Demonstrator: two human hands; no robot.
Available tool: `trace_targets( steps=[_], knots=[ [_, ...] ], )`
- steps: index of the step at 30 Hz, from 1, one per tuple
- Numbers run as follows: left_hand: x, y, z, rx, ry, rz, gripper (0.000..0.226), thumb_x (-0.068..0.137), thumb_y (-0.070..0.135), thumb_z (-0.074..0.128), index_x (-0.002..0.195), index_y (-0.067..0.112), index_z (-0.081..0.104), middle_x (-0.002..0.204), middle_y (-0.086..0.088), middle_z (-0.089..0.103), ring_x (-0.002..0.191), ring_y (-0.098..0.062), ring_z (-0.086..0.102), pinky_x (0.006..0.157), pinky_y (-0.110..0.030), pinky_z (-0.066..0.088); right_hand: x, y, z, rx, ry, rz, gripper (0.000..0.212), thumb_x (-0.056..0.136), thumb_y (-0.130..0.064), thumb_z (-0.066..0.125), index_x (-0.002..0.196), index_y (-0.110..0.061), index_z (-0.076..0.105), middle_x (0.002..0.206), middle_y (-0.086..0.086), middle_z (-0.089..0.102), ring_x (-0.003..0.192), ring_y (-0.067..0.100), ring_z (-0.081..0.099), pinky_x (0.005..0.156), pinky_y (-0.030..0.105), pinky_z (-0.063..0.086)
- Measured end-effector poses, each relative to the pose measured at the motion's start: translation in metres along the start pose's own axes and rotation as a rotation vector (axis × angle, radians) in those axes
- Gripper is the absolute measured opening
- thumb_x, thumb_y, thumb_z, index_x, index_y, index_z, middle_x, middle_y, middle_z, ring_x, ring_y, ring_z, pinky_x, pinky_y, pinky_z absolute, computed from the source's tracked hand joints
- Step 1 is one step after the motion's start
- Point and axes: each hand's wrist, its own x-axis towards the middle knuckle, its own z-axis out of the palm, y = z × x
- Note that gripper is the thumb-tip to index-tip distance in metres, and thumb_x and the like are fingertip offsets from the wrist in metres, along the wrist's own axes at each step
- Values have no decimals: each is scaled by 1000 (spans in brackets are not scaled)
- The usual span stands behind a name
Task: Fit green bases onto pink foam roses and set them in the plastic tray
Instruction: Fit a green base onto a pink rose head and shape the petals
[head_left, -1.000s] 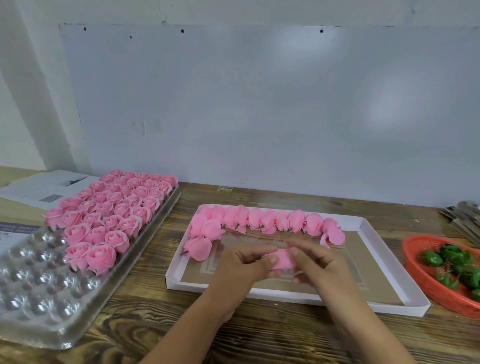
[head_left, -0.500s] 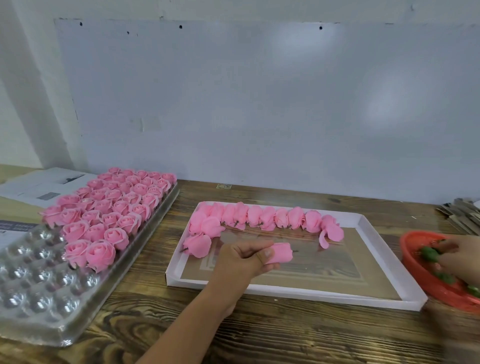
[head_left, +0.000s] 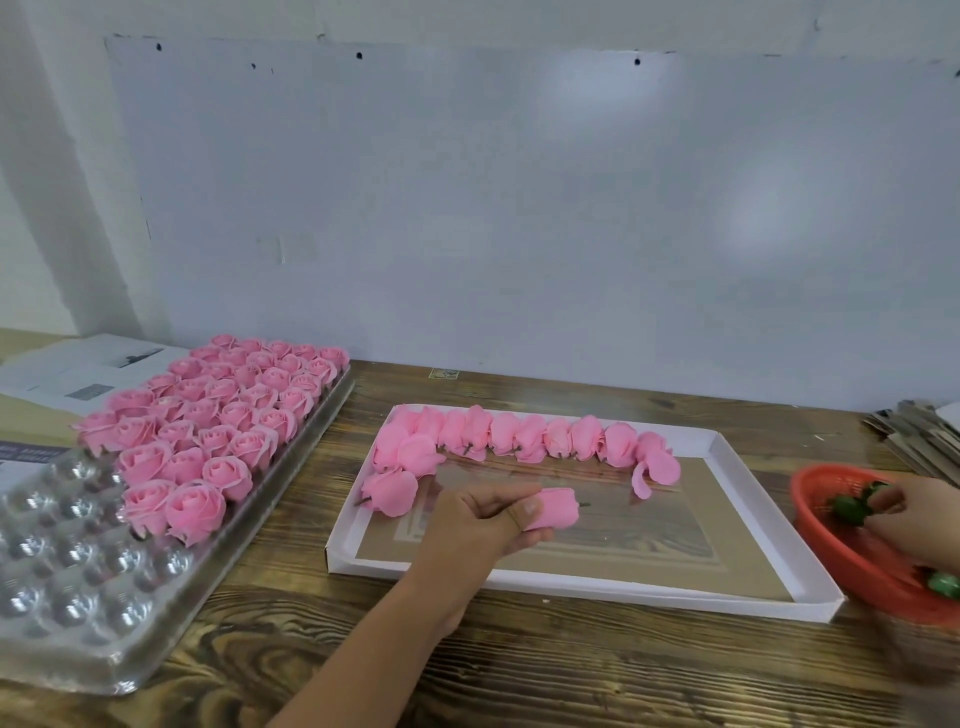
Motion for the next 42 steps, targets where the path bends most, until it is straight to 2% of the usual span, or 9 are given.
trace_targets(
  steps=[6, 14, 17, 20, 22, 25, 30, 36, 42],
  knots=[
    [0, 0, 0, -12, 5, -3, 21, 80, 22, 74, 98, 28, 82, 108, -7, 78, 99, -25, 75, 79, -21, 59, 38, 31, 22, 164, -11, 32, 23, 82, -1, 52, 89, -18, 67, 74, 17, 68, 64, 38, 67, 65, 52, 59],
    [0, -1, 0, -8, 2, -2, 21, 79, 24, 74, 97, 29, 83, 107, -7, 78, 99, -25, 75, 79, -21, 59, 15, 27, 24, 30, -36, -10, 58, 71, 15, 54, 46, -34, 71, 69, 10, 68, 65, 36, 65, 59, 45, 56],
    [0, 0, 0, 0, 2, -3, 20, 79, 24, 74, 97, 29, 83, 107, -6, 78, 99, -25, 75, 80, -21, 59, 1, 20, 17, 5, -57, 21, 43, 74, 12, 63, 54, -25, 72, 83, 22, 71, 76, 43, 64, 80, 54, 55],
    [0, 0, -1, 0, 3, -8, 20, 79, 22, 74, 97, 28, 83, 108, -7, 78, 99, -26, 75, 80, -22, 59, -21, 6, 3, -56, 34, 53, 26, 68, -16, 86, 51, -26, 68, 74, 15, 70, 71, 37, 65, 75, 48, 56],
    [1, -1, -1, 1, 6, -11, 21, 80, 22, 74, 98, 27, 82, 108, -7, 78, 100, -26, 75, 80, -22, 59, -30, 0, -1, -71, 80, 64, 21, 69, -24, 86, 57, -14, 72, 68, 16, 69, 70, 37, 64, 72, 47, 55],
    [1, -1, -1, -1, 9, -12, 21, 80, 20, 74, 98, 26, 82, 108, -8, 77, 100, -27, 75, 79, -23, 59, -25, -1, 5, -81, 9, 65, 25, 83, -21, 73, 93, 2, 71, 92, 27, 69, 88, 41, 65, 84, 50, 52],
    [1, -2, 0, 2, 15, -6, 21, 78, 23, 75, 97, 28, 83, 106, -7, 78, 98, -27, 75, 79, -23, 59, -21, 2, 4, -58, -41, 93, 40, 85, -32, 72, 106, 1, 67, 94, 28, 68, 82, 41, 66, 82, 52, 54],
    [0, -2, 0, 9, 22, -5, 21, 77, 25, 75, 96, 32, 82, 105, -5, 78, 97, -25, 76, 79, -22, 59, -60, -22, -31, 44, -7, 101, 70, 78, -66, 61, 83, 4, 67, 71, 21, 66, 67, 38, 66, 71, 49, 57],
    [1, -2, -1, 15, 29, 0, 21, 77, 24, 75, 95, 31, 83, 105, -6, 78, 95, -25, 76, 77, -22, 59, -119, -82, -48, 380, 176, -34, 51, 93, -43, 46, 66, -1, 57, 58, 16, 60, 55, 32, 57, 56, 42, 52]
  ],
)
